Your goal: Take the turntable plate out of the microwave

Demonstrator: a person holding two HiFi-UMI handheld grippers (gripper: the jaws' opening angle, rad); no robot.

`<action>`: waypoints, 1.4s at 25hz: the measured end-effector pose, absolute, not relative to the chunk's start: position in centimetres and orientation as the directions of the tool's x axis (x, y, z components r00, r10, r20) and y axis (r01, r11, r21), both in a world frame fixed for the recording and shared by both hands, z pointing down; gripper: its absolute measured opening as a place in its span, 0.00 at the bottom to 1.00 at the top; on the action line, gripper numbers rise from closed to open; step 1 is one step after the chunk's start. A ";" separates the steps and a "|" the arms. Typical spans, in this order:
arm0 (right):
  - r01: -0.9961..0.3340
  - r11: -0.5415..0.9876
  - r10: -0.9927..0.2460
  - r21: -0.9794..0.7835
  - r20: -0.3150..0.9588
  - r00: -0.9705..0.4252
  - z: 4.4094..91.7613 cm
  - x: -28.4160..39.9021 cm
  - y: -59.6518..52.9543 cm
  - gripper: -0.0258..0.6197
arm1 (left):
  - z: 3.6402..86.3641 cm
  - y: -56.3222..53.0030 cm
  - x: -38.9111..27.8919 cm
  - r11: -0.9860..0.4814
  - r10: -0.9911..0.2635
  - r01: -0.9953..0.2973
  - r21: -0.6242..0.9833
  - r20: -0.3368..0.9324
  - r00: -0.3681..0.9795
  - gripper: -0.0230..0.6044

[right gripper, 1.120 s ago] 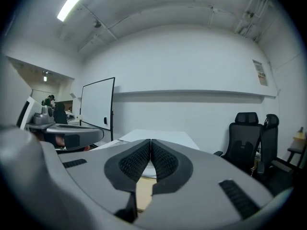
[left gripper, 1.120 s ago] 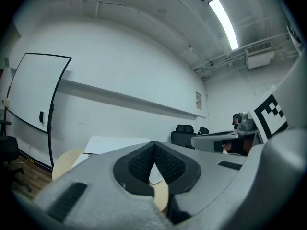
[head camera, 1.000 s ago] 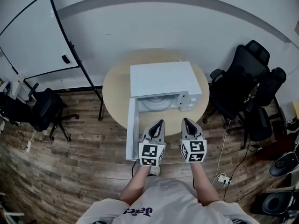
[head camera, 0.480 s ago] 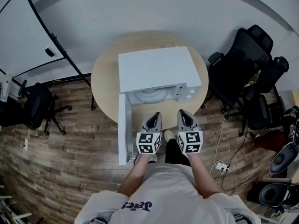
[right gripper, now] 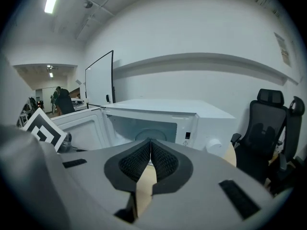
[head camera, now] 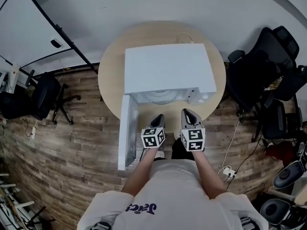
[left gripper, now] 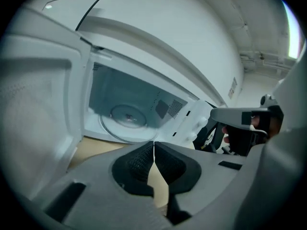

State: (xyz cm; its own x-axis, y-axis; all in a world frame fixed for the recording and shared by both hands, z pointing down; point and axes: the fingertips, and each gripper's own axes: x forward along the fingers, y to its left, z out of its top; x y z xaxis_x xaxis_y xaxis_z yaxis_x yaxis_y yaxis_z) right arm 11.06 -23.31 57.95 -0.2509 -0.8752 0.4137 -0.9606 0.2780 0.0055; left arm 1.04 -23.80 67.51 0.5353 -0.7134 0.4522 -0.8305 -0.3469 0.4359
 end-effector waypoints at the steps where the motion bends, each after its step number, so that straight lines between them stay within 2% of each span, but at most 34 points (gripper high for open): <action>1: -0.958 0.288 -0.869 0.003 0.422 -0.259 58.5 11.1 -23.6 0.07 | 68.2 -24.2 1.1 -0.323 -0.709 -0.823 0.467 0.457 0.537 0.06; 6: -0.946 0.323 -0.841 -0.007 0.457 -0.290 60.3 11.4 -25.3 0.07 | 70.6 -26.6 1.8 -0.209 -0.697 -0.761 0.614 0.453 0.556 0.07; 7: -0.946 0.325 -0.838 -0.010 0.461 -0.293 60.5 11.5 -25.7 0.07 | 71.0 -27.0 2.0 -0.196 -0.694 -0.752 0.629 0.453 0.560 0.10; 9: -0.944 0.330 -0.832 -0.012 0.469 -0.297 60.7 11.8 -26.3 0.07 | 71.9 -28.0 2.5 -0.165 -0.684 -0.723 0.670 0.451 0.574 0.22; 14: -0.941 0.338 -0.817 -0.017 0.492 -0.302 61.6 12.4 -27.4 0.07 | 74.7 -29.6 2.6 -0.015 -0.681 -0.626 0.779 0.450 0.577 0.33; 18: -0.937 0.350 -0.806 -0.017 0.504 -0.310 62.3 12.5 -27.9 0.07 | 76.5 -31.0 2.2 0.095 -0.725 -0.515 0.852 0.414 0.551 0.36; 24: -0.930 0.368 -0.794 0.000 0.521 -0.314 62.8 12.3 -28.1 0.07 | 78.1 -32.4 1.3 0.263 -0.781 -0.204 0.943 0.332 0.529 0.35; 26: -0.928 0.372 -0.786 0.000 0.532 -0.315 63.3 12.2 -28.0 0.07 | 78.4 -32.6 1.2 0.283 -0.787 -0.160 0.946 0.325 0.524 0.34; 29: -0.927 0.374 -0.771 -0.026 0.546 -0.326 64.3 11.9 -27.7 0.07 | 78.3 -32.7 1.0 0.290 -0.803 -0.110 0.951 0.305 0.513 0.19; 31: -0.926 0.376 -0.764 -0.040 0.553 -0.334 64.7 11.6 -27.5 0.07 | 78.2 -32.9 0.9 0.282 -0.805 -0.099 0.954 0.292 0.517 0.13; 35: -0.924 0.381 -0.760 -0.047 0.553 -0.341 65.1 11.0 -27.5 0.07 | 77.8 -32.9 0.9 0.272 -0.807 -0.068 0.960 0.266 0.528 0.11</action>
